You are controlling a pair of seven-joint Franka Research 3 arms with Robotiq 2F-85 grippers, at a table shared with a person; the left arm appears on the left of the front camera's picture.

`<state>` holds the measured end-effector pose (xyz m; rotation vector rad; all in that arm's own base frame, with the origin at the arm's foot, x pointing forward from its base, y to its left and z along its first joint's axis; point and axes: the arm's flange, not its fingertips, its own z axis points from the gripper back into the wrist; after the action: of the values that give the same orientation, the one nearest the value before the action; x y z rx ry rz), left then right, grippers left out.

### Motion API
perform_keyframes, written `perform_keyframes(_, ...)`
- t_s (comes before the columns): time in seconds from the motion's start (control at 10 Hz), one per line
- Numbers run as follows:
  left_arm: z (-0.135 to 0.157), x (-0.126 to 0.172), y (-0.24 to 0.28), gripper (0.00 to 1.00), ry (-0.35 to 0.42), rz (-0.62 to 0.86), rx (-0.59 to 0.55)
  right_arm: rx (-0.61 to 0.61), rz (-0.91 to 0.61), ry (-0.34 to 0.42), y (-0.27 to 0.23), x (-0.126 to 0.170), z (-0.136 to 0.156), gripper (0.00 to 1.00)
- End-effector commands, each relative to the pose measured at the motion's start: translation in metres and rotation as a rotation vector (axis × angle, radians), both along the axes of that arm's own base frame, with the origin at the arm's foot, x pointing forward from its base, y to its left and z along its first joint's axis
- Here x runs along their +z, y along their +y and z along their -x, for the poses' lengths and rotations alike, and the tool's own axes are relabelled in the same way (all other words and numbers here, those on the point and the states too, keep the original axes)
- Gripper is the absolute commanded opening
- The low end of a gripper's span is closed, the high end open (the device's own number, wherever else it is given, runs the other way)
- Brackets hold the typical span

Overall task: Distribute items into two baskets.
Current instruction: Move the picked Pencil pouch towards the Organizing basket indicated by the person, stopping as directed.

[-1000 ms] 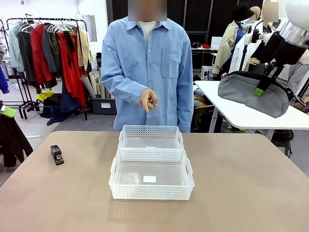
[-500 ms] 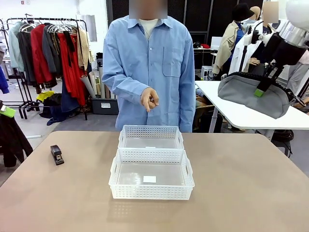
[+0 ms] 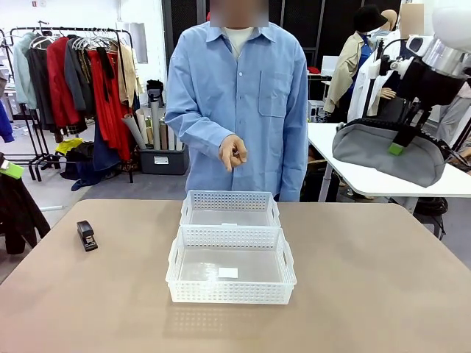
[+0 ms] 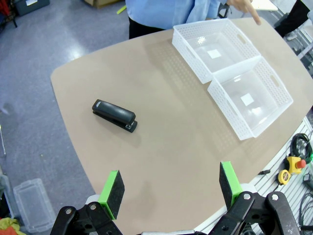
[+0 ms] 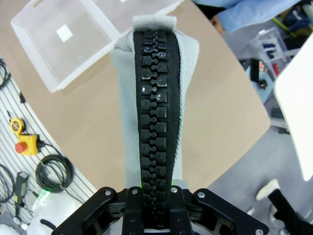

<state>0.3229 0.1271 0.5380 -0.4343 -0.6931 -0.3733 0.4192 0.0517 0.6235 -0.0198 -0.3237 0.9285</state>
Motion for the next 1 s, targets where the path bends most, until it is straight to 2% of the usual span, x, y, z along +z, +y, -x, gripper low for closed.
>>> perform_keyframes(0.0, 0.0, 0.001, 0.0, 1.0, -0.002, 0.003, -0.003, 0.071, 0.043, -0.018, 0.001, -0.005, 0.013, 0.0)
perform_keyframes(0.5, 0.0, 0.001, 0.0, 1.0, -0.002, 0.003, -0.003, 0.184, 0.063, -0.033, 0.021, -0.017, 0.039, 0.0)
perform_keyframes(0.9, 0.0, 0.001, 0.0, 1.0, -0.002, 0.003, -0.003, 0.295, 0.135, 0.026, 0.046, -0.031, 0.037, 0.0)
